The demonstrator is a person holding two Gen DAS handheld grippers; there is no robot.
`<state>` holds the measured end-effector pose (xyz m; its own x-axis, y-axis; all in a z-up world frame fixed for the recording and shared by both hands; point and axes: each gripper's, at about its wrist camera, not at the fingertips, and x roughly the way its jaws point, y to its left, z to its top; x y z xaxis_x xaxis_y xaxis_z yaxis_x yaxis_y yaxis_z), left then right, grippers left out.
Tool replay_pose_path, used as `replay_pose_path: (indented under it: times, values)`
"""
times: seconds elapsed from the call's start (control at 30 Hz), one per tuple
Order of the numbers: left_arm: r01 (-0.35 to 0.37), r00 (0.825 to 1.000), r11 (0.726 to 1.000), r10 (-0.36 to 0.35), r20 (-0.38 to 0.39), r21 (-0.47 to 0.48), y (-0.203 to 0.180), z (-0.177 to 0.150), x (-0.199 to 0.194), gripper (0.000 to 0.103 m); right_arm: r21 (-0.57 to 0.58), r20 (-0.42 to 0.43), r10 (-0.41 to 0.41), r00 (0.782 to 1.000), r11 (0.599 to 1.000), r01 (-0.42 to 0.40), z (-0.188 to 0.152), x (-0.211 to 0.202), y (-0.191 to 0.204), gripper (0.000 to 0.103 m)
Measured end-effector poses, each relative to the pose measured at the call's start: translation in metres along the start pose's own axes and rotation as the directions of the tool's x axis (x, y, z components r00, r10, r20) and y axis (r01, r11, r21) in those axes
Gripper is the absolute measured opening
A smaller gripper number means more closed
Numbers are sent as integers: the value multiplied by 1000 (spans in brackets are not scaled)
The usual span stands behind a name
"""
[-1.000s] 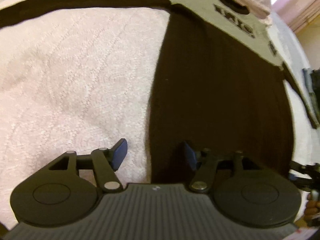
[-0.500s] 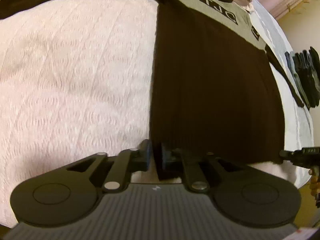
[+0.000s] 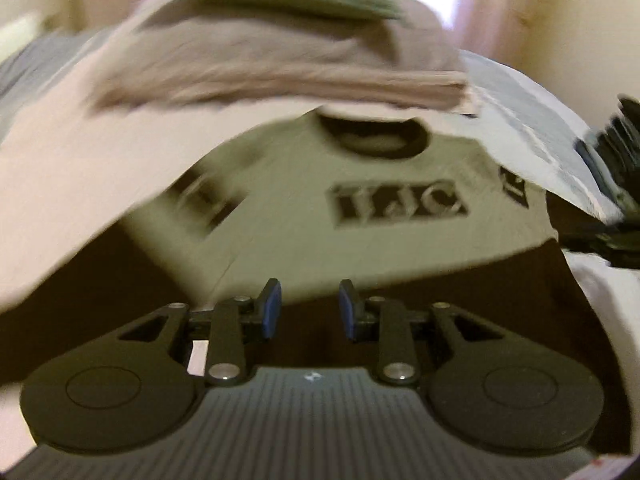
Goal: Fold clothes
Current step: 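Move both open grippers to the sweatshirt collar near the pillows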
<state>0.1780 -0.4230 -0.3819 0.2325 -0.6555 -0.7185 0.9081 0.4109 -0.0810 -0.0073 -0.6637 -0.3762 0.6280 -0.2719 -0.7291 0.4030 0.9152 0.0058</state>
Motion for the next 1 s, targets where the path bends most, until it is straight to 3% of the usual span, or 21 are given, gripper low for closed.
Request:
replay_pose_path:
  times: [0.2,0.27,0.37,0.4,0.43,0.5,0.6,0.67,0.73,0.83,0.9,1.0]
  values:
    - [6,1000,990,-9,19,141,-5,36,97,25,-121,-5,60,998,991,-60,44,110,3,30]
    - [-22,999,990,18,32,139,10,49,123,25,-150,-12,14,1000,989,-15,59,142,-4,30]
    - [-73,997,990,70,34,120,33,83,173,25,-48,31,-54,998,997,55,91,186,-34,30]
    - [-91,996,988,88,30,127,39,92,186,25,21,15,-29,999,999,29,100,197,-48,32]
    - [-104,995,985,102,20,137,43,103,201,26,89,1,-7,1000,996,7,110,210,-60,42]
    - [-108,994,981,111,-10,162,47,116,217,29,105,-34,19,999,994,-15,122,222,-70,46]
    - [-160,987,968,158,24,192,46,122,209,28,73,-23,-4,1000,997,5,123,208,-70,46]
    - [-157,988,979,156,24,129,54,124,191,27,124,38,-48,998,991,43,115,176,-71,46]
    - [-136,991,986,134,28,93,58,112,161,26,172,62,-20,998,985,9,102,142,-69,46]
    - [-90,996,989,89,19,119,43,75,111,25,179,36,9,999,984,-15,69,93,-44,46]
    - [-52,998,991,54,-12,123,28,42,82,25,146,-16,-11,1000,989,13,42,70,-16,46]
    - [-17,994,999,20,-106,32,6,-15,44,25,93,-96,-35,995,995,44,-8,37,24,46]
